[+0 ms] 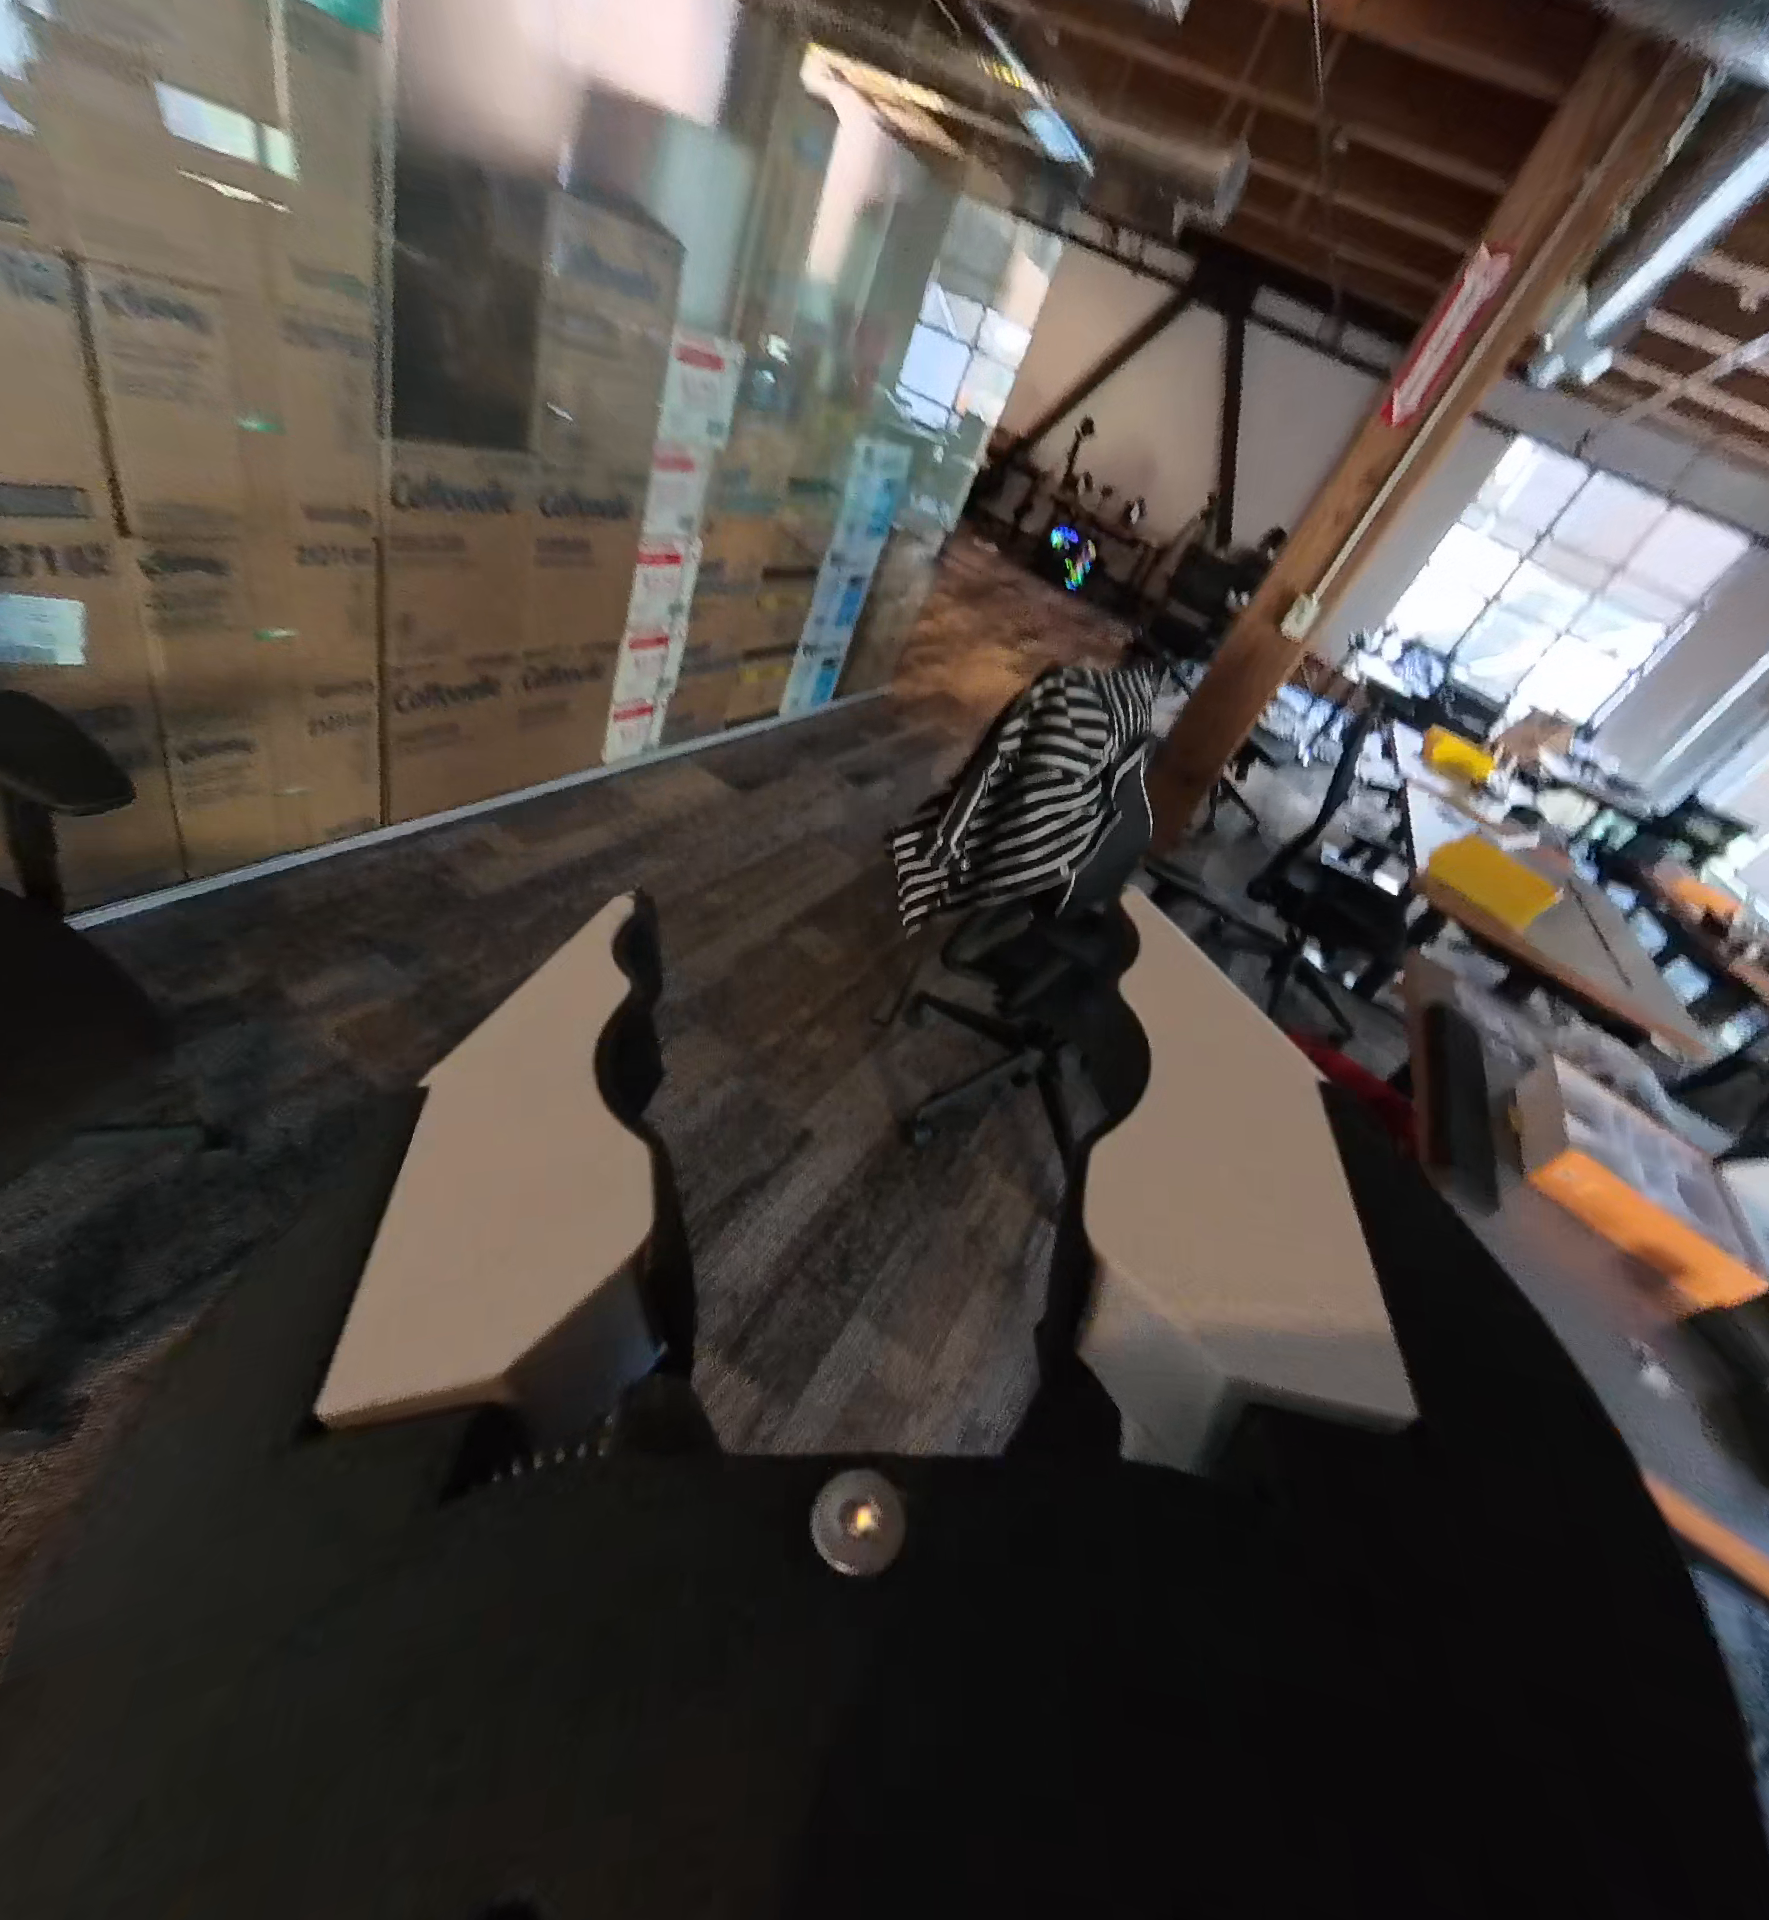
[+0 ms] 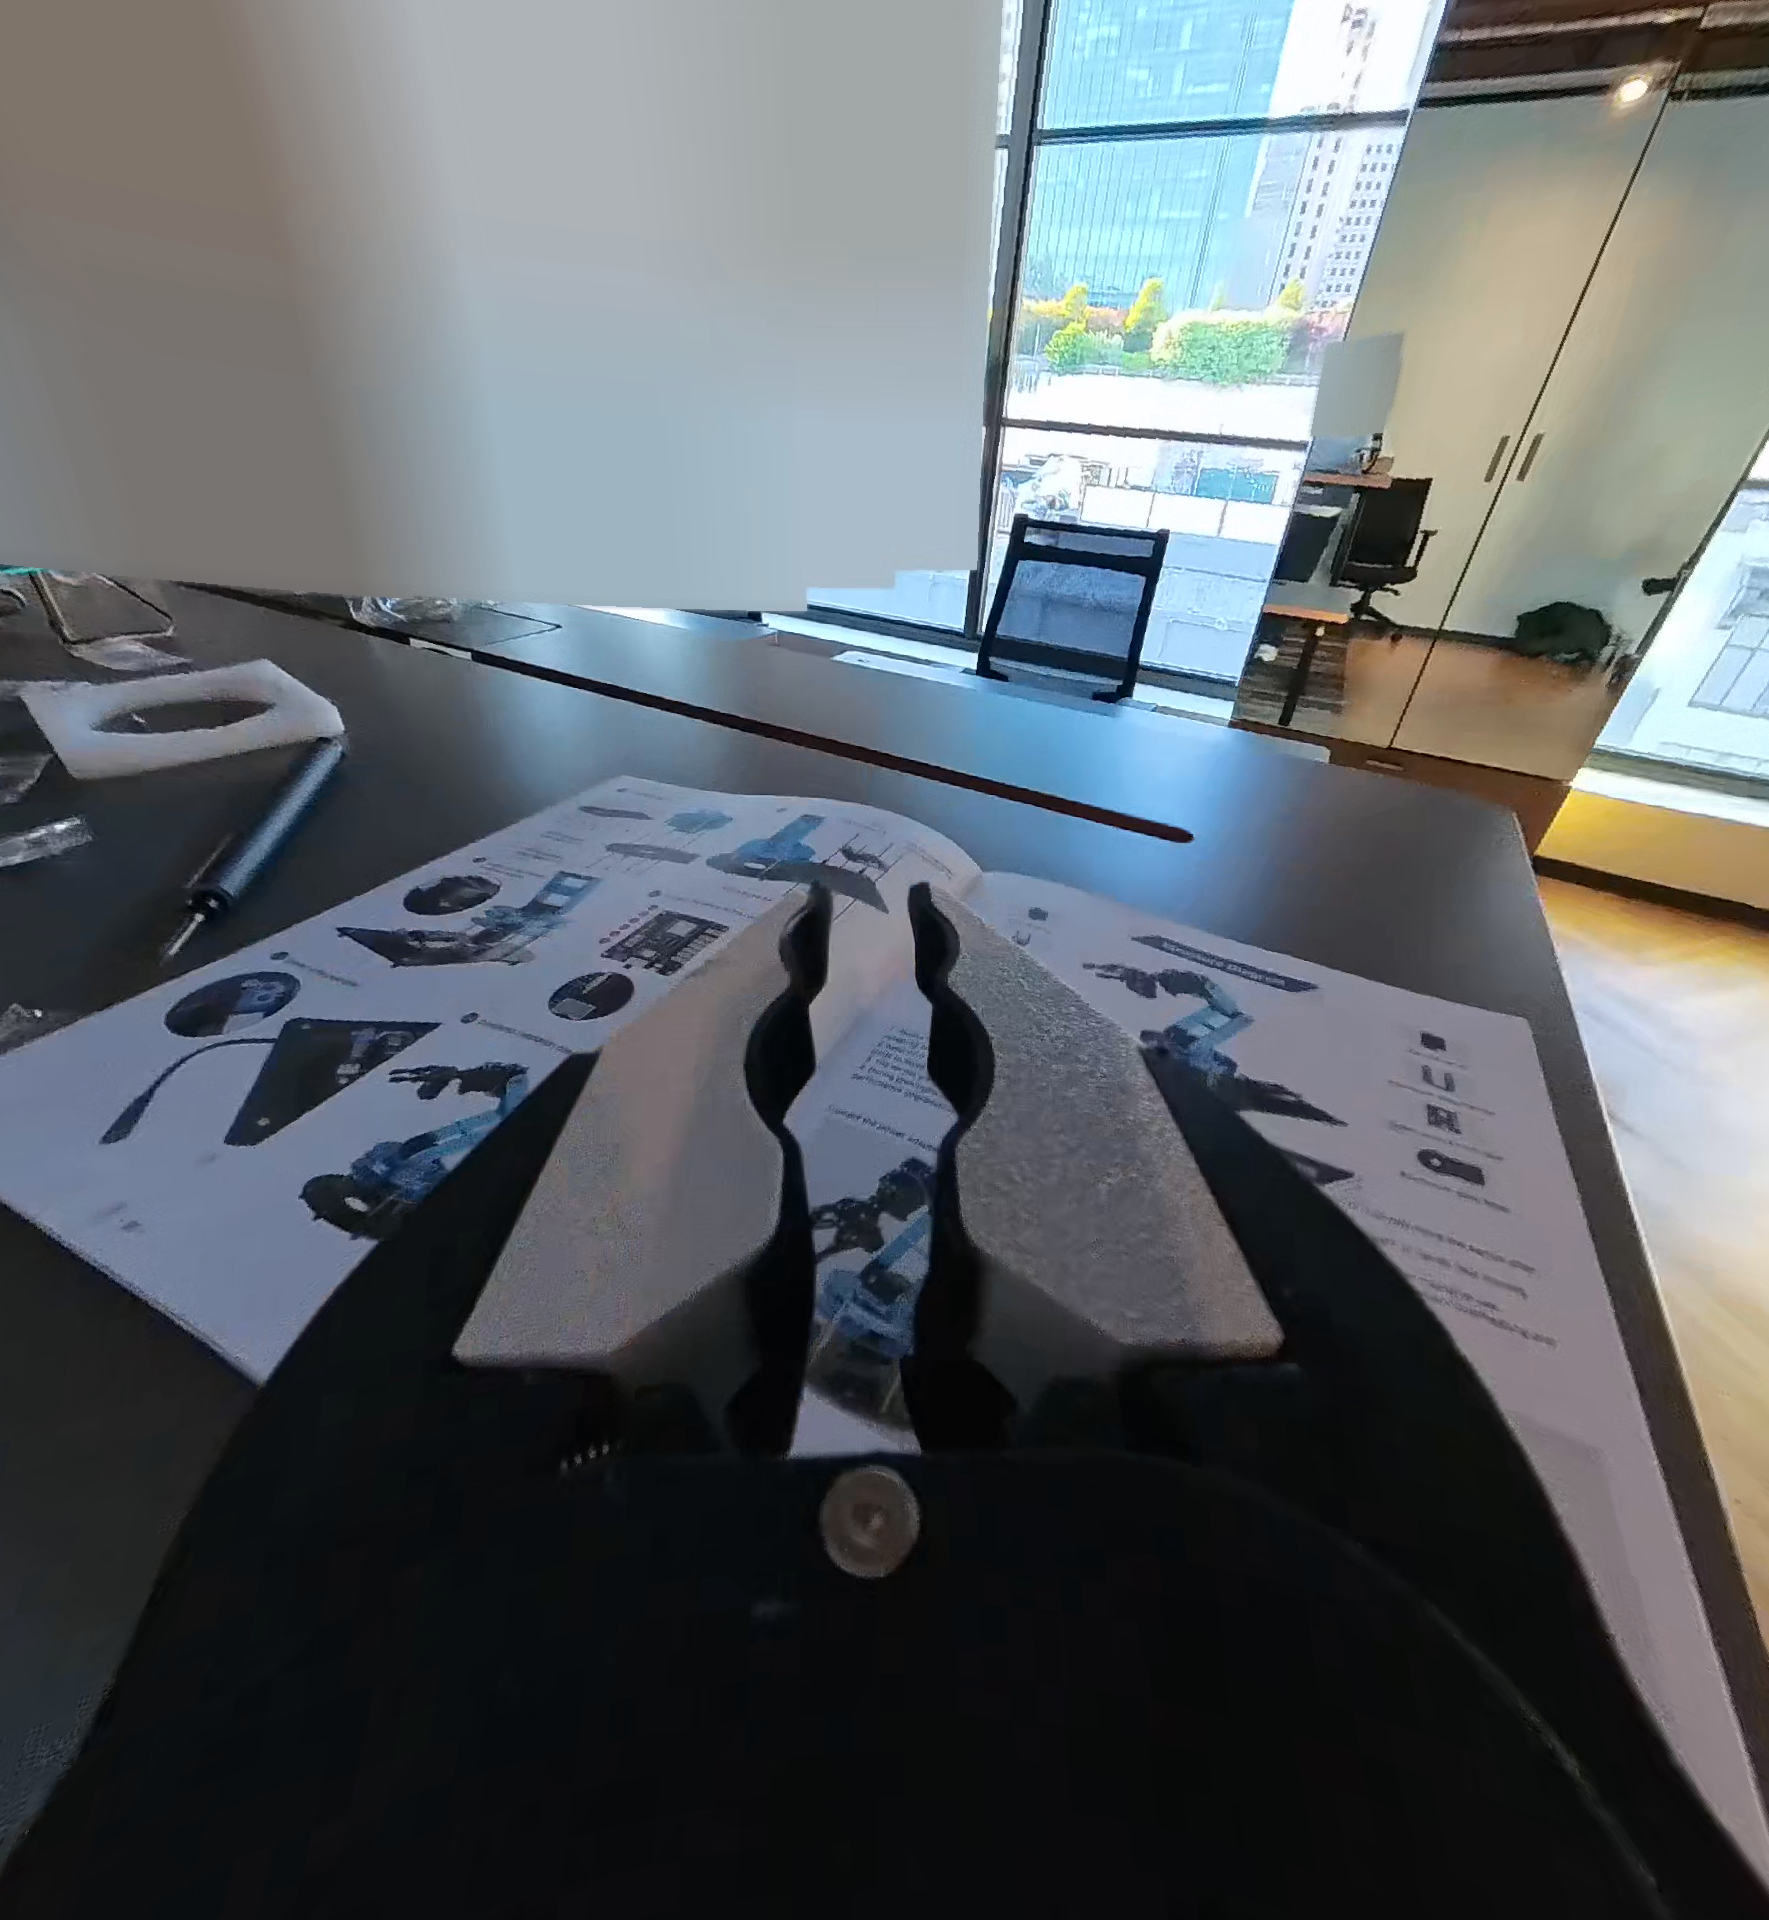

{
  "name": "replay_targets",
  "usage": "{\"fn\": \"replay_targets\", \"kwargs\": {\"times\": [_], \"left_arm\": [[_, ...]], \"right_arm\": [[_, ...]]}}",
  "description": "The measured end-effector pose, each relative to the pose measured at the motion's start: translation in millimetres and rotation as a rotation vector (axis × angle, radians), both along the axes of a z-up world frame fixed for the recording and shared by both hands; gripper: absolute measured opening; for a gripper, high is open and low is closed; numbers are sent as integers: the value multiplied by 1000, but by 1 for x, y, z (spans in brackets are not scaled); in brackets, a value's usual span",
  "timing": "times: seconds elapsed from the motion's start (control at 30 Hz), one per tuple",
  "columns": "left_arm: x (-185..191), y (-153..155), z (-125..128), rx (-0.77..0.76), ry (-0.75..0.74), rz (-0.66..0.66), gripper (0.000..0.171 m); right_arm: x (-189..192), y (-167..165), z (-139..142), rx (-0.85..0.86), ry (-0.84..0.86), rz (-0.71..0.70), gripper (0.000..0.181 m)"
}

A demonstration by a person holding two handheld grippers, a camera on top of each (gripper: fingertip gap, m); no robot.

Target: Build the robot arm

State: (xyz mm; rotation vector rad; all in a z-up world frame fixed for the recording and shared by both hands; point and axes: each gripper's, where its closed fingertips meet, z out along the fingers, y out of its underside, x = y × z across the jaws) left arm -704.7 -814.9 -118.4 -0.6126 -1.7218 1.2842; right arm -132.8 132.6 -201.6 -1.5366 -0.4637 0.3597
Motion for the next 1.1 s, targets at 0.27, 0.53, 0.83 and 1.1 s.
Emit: {"fn": "replay_targets", "kwargs": {"times": [0.27, 0.53, 0.83, 1.1], "left_arm": [[20, 38, 33, 58, 114, -33, 87], [-28, 67, 10, 13, 21, -234, 74], [-120, 89, -124, 256, -3, -517, 54], [-249, 156, -153, 366, 42, -976, 24]], "right_arm": [[3, 3, -1, -28, 47, 53, 8], [-17, -8, -11, -52, -63, 149, 0], [-9, -1, -6, 67, -222, -3, 4], [-148, -45, 83, 192, -134, 22, 11]]}}
